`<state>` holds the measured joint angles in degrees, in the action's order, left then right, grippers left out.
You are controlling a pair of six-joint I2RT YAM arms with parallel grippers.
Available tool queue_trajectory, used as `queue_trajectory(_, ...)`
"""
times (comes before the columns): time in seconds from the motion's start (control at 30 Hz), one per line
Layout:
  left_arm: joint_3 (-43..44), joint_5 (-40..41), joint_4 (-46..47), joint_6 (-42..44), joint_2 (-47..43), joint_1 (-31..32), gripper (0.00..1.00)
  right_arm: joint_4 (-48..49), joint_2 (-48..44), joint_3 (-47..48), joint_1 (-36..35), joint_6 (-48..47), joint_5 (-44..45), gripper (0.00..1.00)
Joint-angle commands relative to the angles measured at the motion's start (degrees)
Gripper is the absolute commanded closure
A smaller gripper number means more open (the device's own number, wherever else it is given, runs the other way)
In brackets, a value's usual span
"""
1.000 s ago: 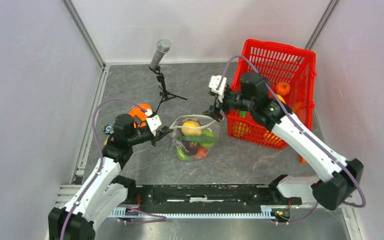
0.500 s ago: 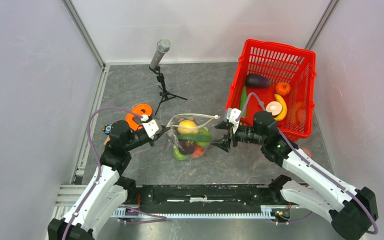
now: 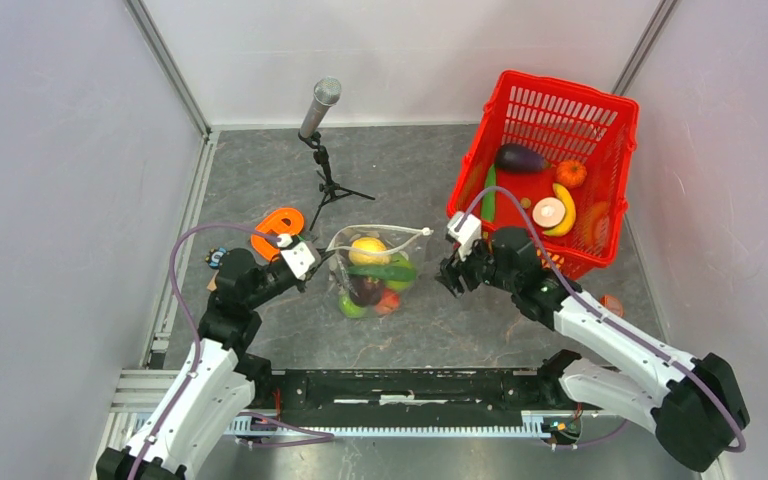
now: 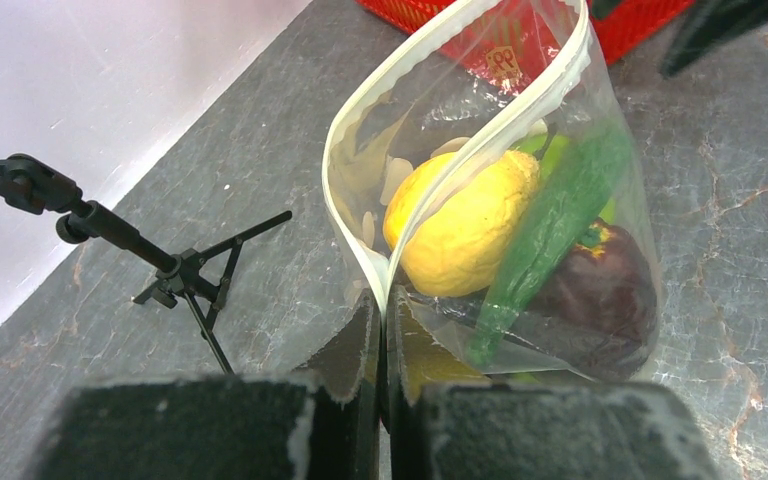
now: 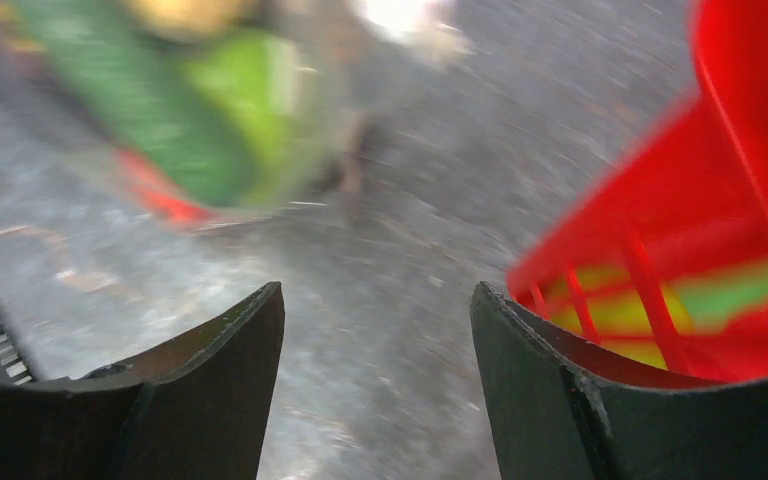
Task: Place the food in the zip-top bag and seal the zipper
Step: Move the bin to the center of the board, then zip the zipper food storage bag at the center of the board.
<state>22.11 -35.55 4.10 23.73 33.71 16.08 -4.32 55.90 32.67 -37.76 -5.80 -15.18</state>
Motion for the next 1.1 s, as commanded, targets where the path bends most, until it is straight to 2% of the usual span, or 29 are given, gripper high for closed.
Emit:
queue_trajectory(0.0, 0.31, 0.80, 5.44, 2.25, 0.17, -0.27, 0.98, 1.38, 1.05, 3.23, 7.28, 0.79, 14.47, 0.26)
queue_trajectory(0.07, 0.22, 0.44, 5.63, 2.24, 0.26, -0.26, 0.98, 2.92, 1.33, 3.43, 9.93, -0.62, 10.34, 0.24)
queue_trajectory(0.17, 0.13, 0.24, 5.83, 2.22, 0.08, -0.27, 0.98, 3.77, 2.91, 4.62, 11.13, -1.42, -0.65, 0.22)
queue_trajectory(0.23, -0.04, -0.55, 6.00, 2.41, -0.26, -0.32, 0.98, 9.26, 3.54, 2.69, 11.14, -3.15, -11.72, 0.21)
queue_trajectory(0.27, -0.13, -1.34, 6.30, 2.50, -0.47, -0.28, 0.98, 14.80, 3.49, 0.85, 11.19, -1.83, -14.21, 0.21)
queue_trajectory(0.33, -0.12, -2.74, 6.40, 2.71, -0.43, -0.38, 0.98, 24.06, 3.89, -3.18, 11.14, -0.03, -17.21, 0.20)
queue_trajectory(0.57, 1.05, -10.34, 4.92, 3.44, -0.66, -0.27, 0.98, 34.08, 9.98, -3.08, 11.15, 1.38, -25.48, 0.20)
queue_trajectory(0.7, 1.26, -11.69, 4.28, 3.76, -0.60, -0.32, 0.98, 42.67, 11.88, -4.97, 11.11, 2.62, -31.82, 0.22)
queue_trajectory(0.8, 1.53, -11.20, 3.64, 3.83, -0.57, -0.34, 0.98, 43.48, 13.89, -4.05, 11.13, 3.05, -33.17, 0.33)
queue_trajectory(0.9, 1.64, -10.16, 2.80, 4.22, -0.66, -0.31, 0.98, 43.81, 14.71, -4.19, 11.16, 2.20, -33.94, 0.49)
queue_trajectory(1.0, 1.51, -9.27, 2.85, 4.30, -0.83, -0.35, 0.98, 42.26, 14.79, -4.06, 11.13, 1.17, -34.07, 0.57)
queue_trajectory(1.07, 1.53, -8.26, 2.93, 4.24, -0.83, -0.33, 0.98, 41.33, 14.34, -4.30, 11.13, 0.36, -33.34, 0.66)
